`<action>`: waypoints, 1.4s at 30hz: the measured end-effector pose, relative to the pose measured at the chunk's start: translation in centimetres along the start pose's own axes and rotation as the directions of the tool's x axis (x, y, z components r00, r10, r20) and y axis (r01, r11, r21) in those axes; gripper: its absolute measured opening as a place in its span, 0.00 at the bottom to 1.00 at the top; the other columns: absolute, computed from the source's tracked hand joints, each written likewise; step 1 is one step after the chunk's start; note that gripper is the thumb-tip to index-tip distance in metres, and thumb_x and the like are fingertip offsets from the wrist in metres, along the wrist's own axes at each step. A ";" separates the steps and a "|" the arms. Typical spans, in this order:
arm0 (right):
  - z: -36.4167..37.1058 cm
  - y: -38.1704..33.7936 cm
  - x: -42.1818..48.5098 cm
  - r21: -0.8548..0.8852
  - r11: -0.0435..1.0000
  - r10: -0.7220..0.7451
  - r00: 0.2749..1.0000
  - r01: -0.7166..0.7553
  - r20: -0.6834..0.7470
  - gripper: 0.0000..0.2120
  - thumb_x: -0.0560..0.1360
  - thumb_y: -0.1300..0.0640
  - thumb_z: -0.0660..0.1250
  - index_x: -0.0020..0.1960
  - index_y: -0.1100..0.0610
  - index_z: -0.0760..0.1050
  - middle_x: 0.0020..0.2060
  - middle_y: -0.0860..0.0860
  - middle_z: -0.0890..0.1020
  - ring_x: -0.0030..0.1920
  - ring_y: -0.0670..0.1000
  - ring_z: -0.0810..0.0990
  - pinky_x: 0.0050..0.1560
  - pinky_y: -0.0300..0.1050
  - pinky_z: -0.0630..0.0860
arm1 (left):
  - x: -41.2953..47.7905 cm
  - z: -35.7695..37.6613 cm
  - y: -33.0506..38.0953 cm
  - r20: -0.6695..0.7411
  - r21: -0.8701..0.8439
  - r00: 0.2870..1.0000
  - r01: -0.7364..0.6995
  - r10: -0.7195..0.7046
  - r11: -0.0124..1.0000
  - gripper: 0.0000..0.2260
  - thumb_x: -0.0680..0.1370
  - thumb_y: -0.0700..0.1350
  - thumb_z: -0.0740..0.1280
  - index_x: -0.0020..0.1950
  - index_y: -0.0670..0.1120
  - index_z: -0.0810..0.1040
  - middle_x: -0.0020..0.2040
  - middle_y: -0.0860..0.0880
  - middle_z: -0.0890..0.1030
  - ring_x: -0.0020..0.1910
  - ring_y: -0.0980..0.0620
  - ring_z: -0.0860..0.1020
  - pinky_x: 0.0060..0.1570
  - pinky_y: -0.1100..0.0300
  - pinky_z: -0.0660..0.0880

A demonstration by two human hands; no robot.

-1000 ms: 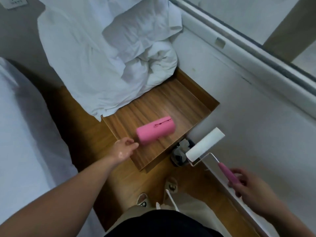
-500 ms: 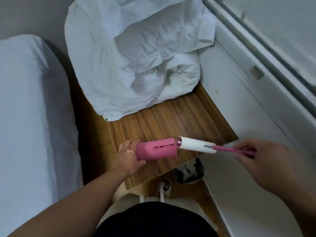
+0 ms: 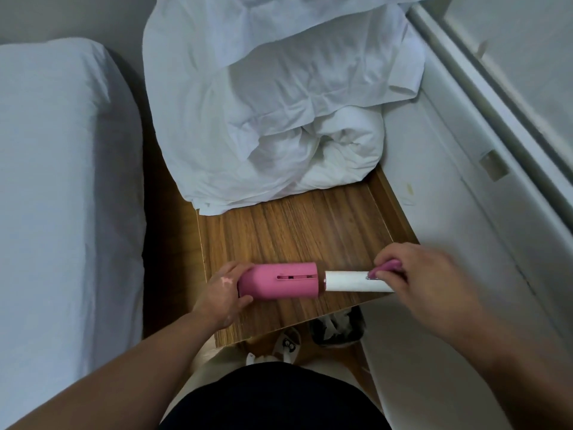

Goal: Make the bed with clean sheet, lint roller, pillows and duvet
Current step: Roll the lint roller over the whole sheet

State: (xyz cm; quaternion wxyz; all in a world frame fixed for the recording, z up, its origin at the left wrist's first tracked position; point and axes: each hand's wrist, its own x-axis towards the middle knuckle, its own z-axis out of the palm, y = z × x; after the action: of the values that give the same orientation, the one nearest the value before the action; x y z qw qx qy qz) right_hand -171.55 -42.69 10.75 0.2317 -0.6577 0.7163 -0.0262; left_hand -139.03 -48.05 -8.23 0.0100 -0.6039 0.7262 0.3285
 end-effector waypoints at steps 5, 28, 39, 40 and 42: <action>2.4 -1.6 1.9 -0.030 0.997 -0.075 0.997 0.076 0.031 0.05 0.78 0.51 0.70 0.53 0.46 0.79 0.45 0.40 0.78 0.45 0.42 0.76 0.50 0.36 0.74 | 0.4 0.1 -0.7 0.002 -0.033 1.000 -0.028 0.028 0.999 0.32 0.73 0.50 0.75 0.74 0.60 0.65 0.71 0.55 0.67 0.68 0.51 0.70 0.70 0.51 0.70; 4.6 -7.3 5.9 0.086 0.975 -0.213 0.974 0.206 0.079 0.06 0.76 0.51 0.71 0.53 0.47 0.80 0.45 0.38 0.78 0.47 0.40 0.78 0.47 0.32 0.74 | 1.8 0.3 -1.1 -0.003 -0.113 0.990 -0.139 0.140 0.984 0.32 0.73 0.51 0.75 0.74 0.58 0.66 0.70 0.56 0.67 0.68 0.53 0.69 0.69 0.57 0.68; 5.7 -8.0 6.3 0.105 0.956 -0.283 0.956 0.275 0.082 0.08 0.76 0.48 0.70 0.54 0.47 0.81 0.47 0.41 0.80 0.48 0.41 0.78 0.51 0.39 0.78 | 2.1 0.5 -0.9 0.013 -0.094 0.991 -0.131 0.133 0.987 0.33 0.72 0.52 0.76 0.74 0.59 0.66 0.70 0.55 0.67 0.67 0.52 0.70 0.69 0.50 0.71; 5.6 -8.1 6.4 0.108 0.952 -0.294 0.953 0.285 0.075 0.08 0.77 0.48 0.70 0.54 0.47 0.81 0.47 0.41 0.81 0.48 0.42 0.78 0.51 0.39 0.77 | 2.1 0.5 -0.9 0.013 -0.092 0.991 -0.129 0.131 0.987 0.33 0.72 0.52 0.76 0.74 0.59 0.66 0.70 0.55 0.67 0.67 0.52 0.70 0.69 0.51 0.71; 5.4 -8.2 6.7 0.115 0.945 -0.313 0.948 0.305 0.057 0.07 0.76 0.48 0.70 0.53 0.47 0.82 0.46 0.40 0.81 0.48 0.41 0.78 0.51 0.38 0.77 | 2.2 0.6 -0.9 0.015 -0.093 0.992 -0.125 0.127 0.988 0.33 0.72 0.52 0.76 0.74 0.60 0.66 0.70 0.56 0.67 0.67 0.52 0.70 0.68 0.52 0.72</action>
State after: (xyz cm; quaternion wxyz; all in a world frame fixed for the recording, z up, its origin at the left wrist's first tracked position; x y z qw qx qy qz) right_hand -162.14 -48.75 6.79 0.2852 -0.7494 0.5928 -0.0753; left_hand -139.07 -49.71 -10.01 -0.0309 -0.5532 0.7469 0.3677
